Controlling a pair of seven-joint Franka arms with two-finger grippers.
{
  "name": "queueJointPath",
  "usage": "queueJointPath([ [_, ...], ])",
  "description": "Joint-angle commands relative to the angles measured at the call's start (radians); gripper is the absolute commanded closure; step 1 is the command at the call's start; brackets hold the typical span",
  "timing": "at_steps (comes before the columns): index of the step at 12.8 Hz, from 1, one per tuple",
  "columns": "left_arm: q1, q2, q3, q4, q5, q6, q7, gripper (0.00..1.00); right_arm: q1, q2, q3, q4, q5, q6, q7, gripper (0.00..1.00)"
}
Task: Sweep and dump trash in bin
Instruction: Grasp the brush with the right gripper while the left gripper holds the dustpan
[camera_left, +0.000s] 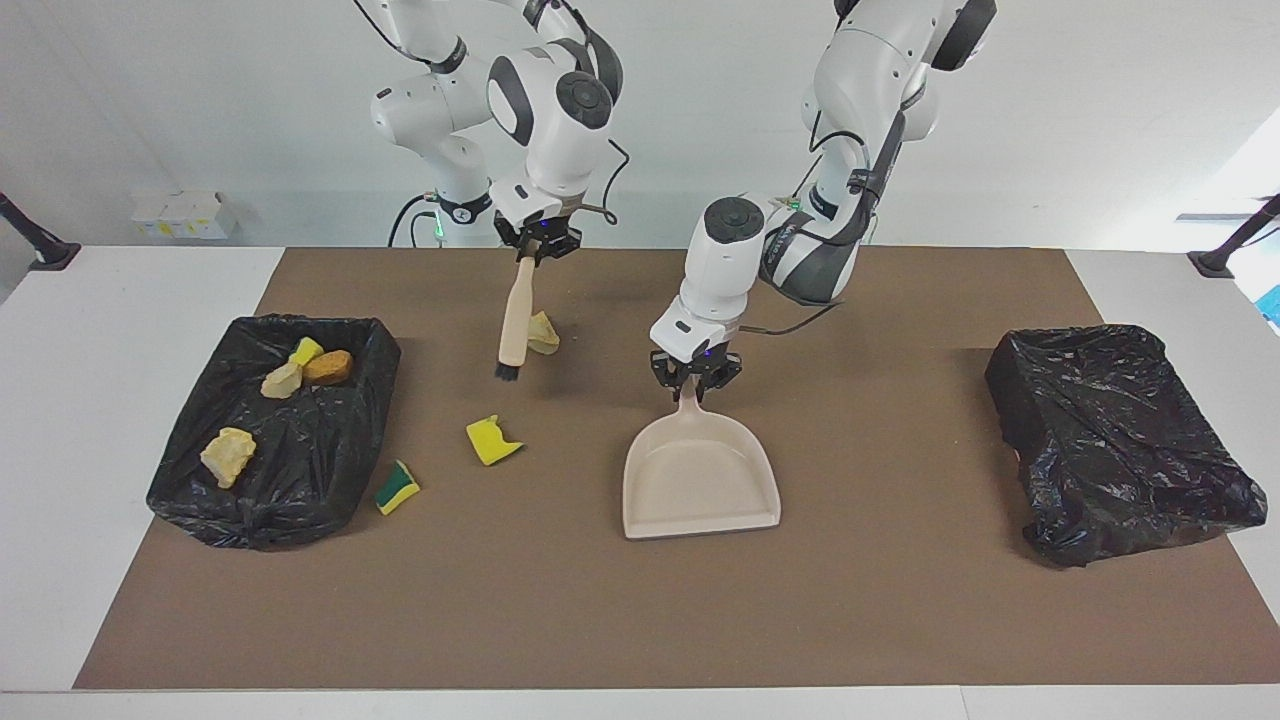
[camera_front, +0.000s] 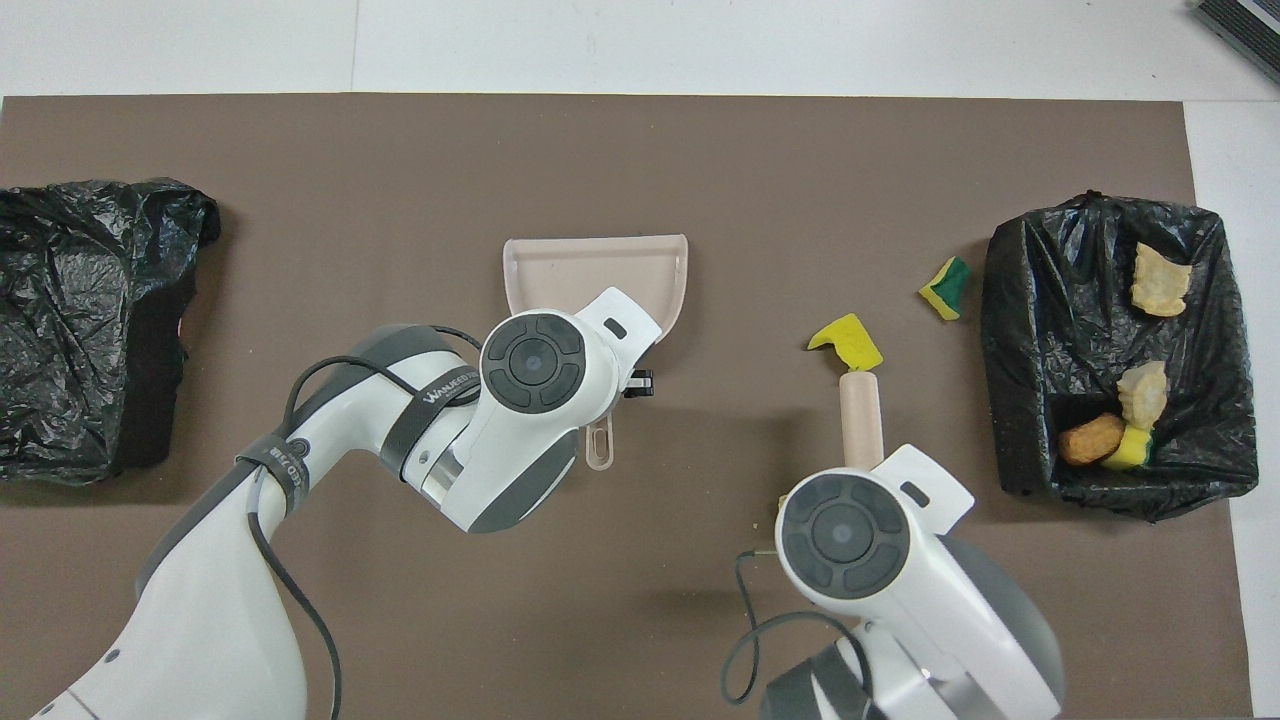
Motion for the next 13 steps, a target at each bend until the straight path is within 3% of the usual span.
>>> queueJointPath([
  [1, -0.006, -0.002, 0.000, 0.014, 0.025, -0.060, 0.004, 0.86, -0.135, 0.048, 0.011, 0.015, -0.076, 0.073, -0.125, 1.00],
  [5, 0.003, -0.065, 0.005, 0.021, 0.027, -0.176, 0.211, 0.87, -0.333, 0.122, 0.012, 0.040, -0.171, 0.256, -0.283, 1.00],
  [9, 0.006, -0.116, 0.009, 0.018, 0.028, -0.341, 0.536, 0.91, -0.384, 0.241, 0.011, 0.075, -0.308, 0.364, -0.279, 1.00],
  [13, 0.030, -0.168, 0.012, 0.004, 0.034, -0.428, 0.883, 1.00, -0.413, 0.301, 0.011, 0.089, -0.331, 0.430, -0.289, 1.00],
])
